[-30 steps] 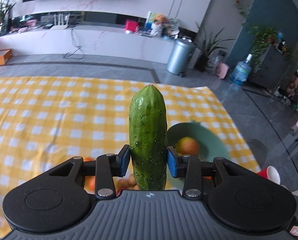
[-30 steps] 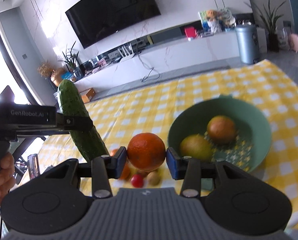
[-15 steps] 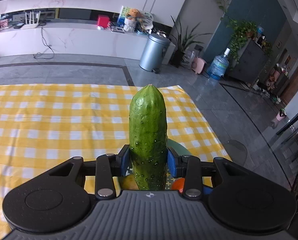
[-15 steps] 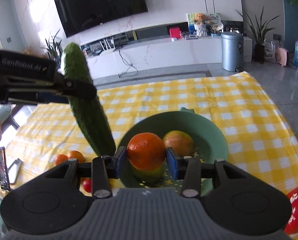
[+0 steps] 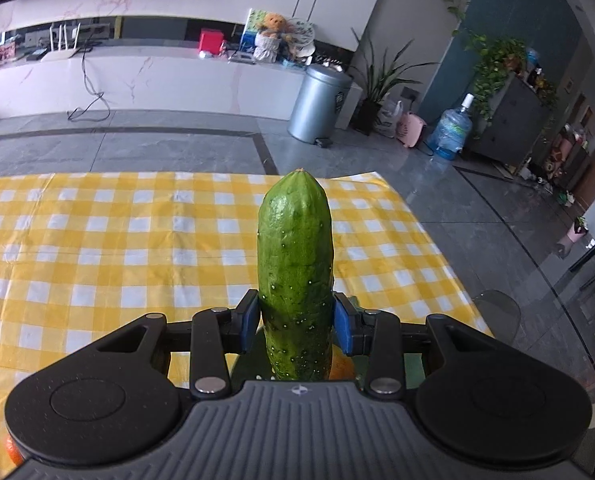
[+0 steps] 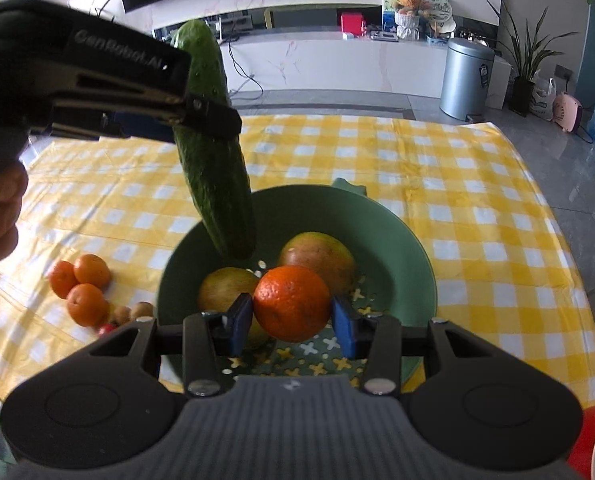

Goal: Organize fruits
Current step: 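Lift the cucumber with the left tool while the right tool drops the tangerine into the colander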

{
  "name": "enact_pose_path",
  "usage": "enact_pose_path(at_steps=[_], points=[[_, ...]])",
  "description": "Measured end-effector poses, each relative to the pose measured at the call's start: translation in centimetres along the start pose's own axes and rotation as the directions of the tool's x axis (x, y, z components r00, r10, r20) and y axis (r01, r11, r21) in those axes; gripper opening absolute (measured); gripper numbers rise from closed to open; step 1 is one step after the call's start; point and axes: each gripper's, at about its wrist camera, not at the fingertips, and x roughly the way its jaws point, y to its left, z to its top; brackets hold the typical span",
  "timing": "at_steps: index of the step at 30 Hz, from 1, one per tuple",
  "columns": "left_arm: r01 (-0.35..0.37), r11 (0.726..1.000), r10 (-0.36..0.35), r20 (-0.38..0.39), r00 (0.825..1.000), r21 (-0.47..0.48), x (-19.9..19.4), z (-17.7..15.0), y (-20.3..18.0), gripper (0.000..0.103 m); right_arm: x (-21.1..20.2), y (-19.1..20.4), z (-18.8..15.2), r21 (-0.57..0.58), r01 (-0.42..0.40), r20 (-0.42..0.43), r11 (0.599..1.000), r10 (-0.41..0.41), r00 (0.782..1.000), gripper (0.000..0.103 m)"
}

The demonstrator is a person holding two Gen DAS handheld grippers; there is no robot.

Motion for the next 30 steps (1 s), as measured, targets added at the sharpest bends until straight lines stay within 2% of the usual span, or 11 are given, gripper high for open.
enact_pose_path(at_steps=[4,9,11,16,23,30], points=[[0.004,1.0,-0.005,-0.03,1.0,-0.026,1.3,-0.3,0.6,0.043,1.5,0.0,0.0,-0.047,0.024,-0.053,0.999,-0.027,0.998,0.041],[-0.025,0.994,0.024,-0.01,1.0,-0.104,2.2,-0.9,1.7,0.043,2.7,-0.1,0.0,-0.084,0.037,-0.078,0.996,-0.043,0.996,0.041],[-0.045,0.995,0.043,-0.018,0.999,-0.092,2.5,-1.1,1.4,0.043,3.0,-0.1,-0.1,-0.086,0.036,-0.086,0.996,-0.043,0.995,0.041],[-0.038,0.997,0.036,-0.029,0.999,-0.07,2.4,-1.2,1.2,0.043,3.9,0.2,-0.2,-0.112,0.035,-0.109,0.993,-0.047,0.993,0.041],[-0.058,0.998,0.056,-0.077,0.995,-0.029,3.0,-0.2,0.6,0.043,5.2,0.6,0.2,-0.16,-0.006,-0.151,0.987,-0.019,0.988,0.041],[-0.011,1.0,0.011,-0.078,0.997,-0.002,3.4,-0.7,0.5,0.044,6.0,0.8,0.2,-0.177,-0.001,-0.18,0.984,-0.032,0.983,0.041]])
